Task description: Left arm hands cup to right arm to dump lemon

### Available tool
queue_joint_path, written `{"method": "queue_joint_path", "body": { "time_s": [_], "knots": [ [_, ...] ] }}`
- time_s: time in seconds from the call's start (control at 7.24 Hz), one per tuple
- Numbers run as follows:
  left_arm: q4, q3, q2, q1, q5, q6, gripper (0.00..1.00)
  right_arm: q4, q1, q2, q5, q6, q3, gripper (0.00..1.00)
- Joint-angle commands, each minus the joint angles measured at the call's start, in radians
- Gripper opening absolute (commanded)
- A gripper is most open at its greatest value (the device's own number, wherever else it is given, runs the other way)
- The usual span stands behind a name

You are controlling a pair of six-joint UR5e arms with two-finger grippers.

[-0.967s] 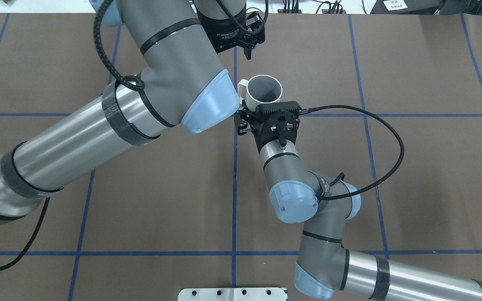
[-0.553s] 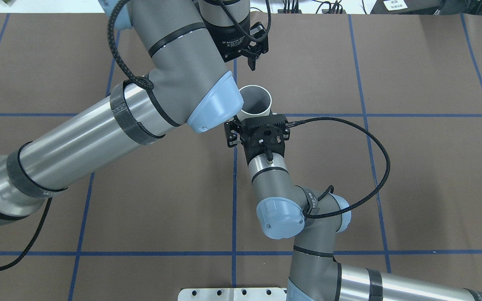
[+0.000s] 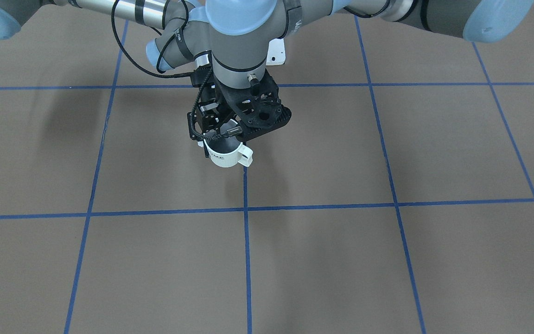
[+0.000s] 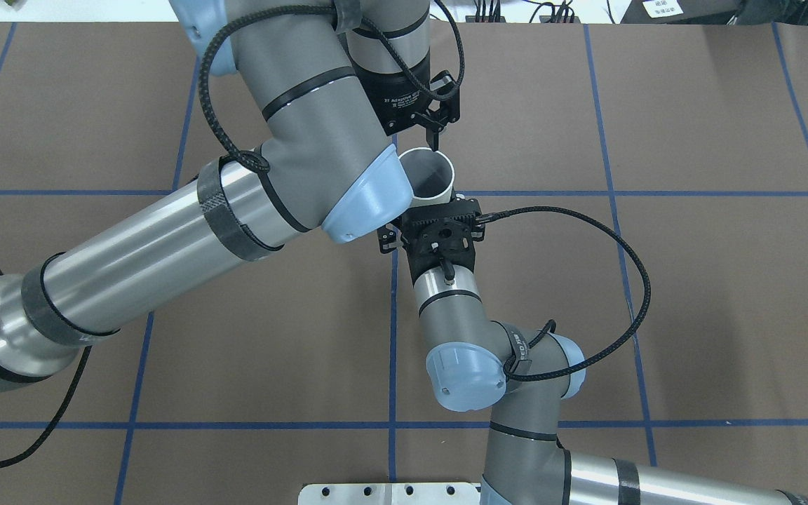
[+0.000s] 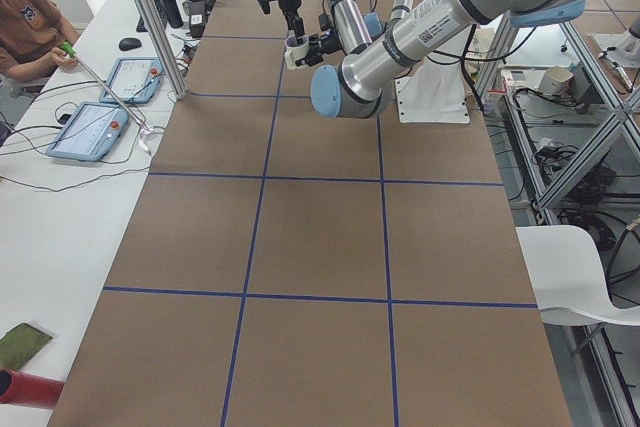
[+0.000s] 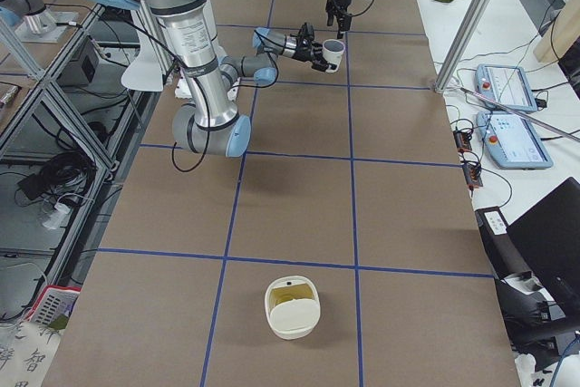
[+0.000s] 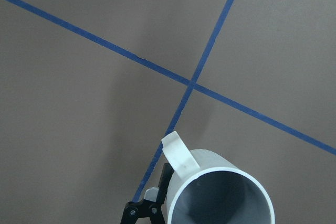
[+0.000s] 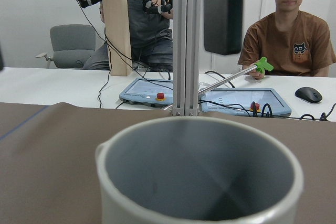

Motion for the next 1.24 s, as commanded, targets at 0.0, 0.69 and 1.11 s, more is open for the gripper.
{"method": "queue_joint_path", "body": {
  "time_s": [0.0,0.69,1.11],
  "knots": [
    [-0.059,0.002,0.037,0.012,0.000,-0.003,0.94,0.000,-0.001,-0.002,-0.003,0.000,0.001,0.38],
    [-0.039,-0.004,0.036,0.041,0.002,-0.028,0.63,0.005,-0.002,-0.008,-0.031,0.000,0.002,0.39],
    [-0.019,0.001,0.034,0.039,0.005,-0.028,0.63,0.009,-0.010,-0.009,-0.045,0.000,0.015,0.39]
  ]
}}
